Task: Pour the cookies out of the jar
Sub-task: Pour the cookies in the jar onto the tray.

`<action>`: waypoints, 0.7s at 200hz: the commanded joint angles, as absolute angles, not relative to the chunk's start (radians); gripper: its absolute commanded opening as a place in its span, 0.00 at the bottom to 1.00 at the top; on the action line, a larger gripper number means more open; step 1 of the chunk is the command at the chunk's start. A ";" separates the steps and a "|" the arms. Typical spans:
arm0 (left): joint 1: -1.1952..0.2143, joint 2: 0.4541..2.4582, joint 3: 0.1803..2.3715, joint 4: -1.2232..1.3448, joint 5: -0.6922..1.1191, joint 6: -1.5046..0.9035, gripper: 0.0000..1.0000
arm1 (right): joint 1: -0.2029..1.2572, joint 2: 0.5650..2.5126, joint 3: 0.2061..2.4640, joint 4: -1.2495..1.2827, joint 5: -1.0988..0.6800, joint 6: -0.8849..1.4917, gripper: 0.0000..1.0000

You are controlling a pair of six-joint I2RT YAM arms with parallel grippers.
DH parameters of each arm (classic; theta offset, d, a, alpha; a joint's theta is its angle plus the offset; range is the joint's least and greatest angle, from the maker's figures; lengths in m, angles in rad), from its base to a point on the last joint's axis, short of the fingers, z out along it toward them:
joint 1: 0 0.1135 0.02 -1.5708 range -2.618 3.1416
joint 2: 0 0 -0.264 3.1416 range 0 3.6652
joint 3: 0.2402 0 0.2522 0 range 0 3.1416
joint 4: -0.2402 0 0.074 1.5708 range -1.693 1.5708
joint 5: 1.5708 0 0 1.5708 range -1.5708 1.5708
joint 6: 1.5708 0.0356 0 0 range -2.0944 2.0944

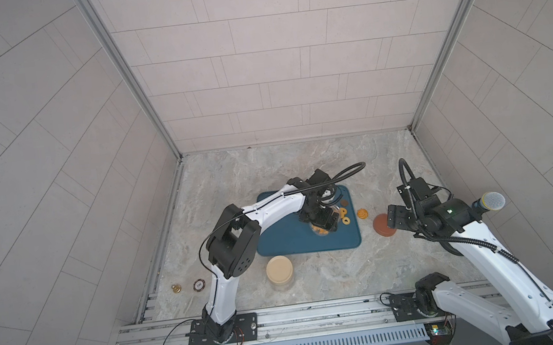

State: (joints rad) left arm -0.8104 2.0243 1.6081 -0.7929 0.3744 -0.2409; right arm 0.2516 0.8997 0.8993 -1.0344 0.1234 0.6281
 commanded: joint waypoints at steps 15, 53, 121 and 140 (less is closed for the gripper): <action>-0.835 2.047 1.696 -0.923 0.366 -0.308 0.00 | 0.242 0.891 0.928 -1.063 0.123 0.626 0.91; -0.826 2.011 1.643 -0.856 0.556 -0.599 0.00 | 0.239 0.889 0.946 -1.085 0.118 0.627 0.90; -0.835 1.949 1.523 -0.740 0.538 -0.792 0.00 | 0.237 0.881 0.972 -1.100 0.115 0.632 0.90; -0.831 1.957 1.544 -0.730 0.535 -0.806 0.00 | 0.236 0.877 0.984 -1.108 0.119 0.630 0.90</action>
State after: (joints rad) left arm -0.8330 2.0022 1.5249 -0.7635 0.5270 -0.7544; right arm 0.2409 0.8902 0.9516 -1.0698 0.1085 0.6285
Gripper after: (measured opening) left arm 0.883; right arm 0.899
